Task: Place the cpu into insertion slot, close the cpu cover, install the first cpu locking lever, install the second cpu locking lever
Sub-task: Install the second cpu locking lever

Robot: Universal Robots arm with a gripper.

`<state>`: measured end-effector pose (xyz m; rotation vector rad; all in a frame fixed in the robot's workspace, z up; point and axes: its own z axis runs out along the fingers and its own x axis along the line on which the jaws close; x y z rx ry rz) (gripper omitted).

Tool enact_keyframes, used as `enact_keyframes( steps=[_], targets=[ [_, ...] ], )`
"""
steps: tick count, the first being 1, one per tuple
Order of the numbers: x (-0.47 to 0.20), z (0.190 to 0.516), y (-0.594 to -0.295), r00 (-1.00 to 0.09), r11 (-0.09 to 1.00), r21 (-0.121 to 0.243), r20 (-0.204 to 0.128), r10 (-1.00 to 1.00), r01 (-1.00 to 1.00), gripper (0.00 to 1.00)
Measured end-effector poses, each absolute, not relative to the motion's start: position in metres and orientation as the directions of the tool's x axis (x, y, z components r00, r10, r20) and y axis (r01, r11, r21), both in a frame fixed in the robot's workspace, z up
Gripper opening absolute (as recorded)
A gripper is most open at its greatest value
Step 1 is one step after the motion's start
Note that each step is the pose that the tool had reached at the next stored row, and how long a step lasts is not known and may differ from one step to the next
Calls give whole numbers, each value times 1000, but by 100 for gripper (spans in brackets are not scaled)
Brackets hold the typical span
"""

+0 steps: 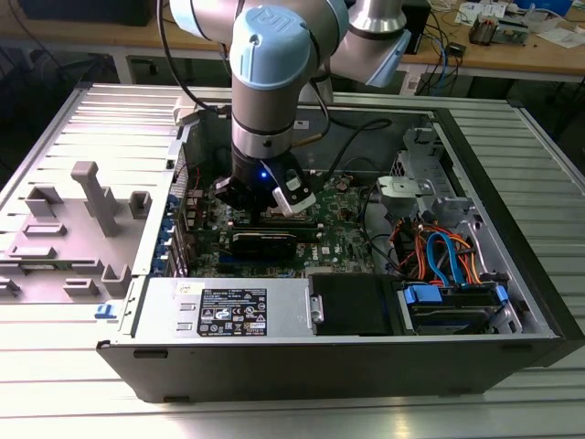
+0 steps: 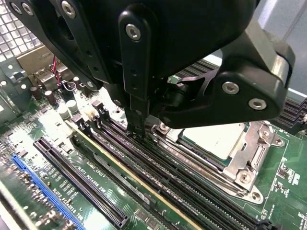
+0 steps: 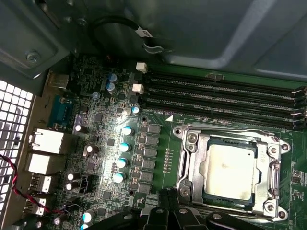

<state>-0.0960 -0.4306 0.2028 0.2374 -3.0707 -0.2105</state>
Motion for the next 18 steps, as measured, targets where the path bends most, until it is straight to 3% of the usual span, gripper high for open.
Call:
enact_keyframes(
  steps=[18],
  targets=[
    [-97, 205, -430, -987, 980, 135, 45, -156, -149, 11]
  ],
)
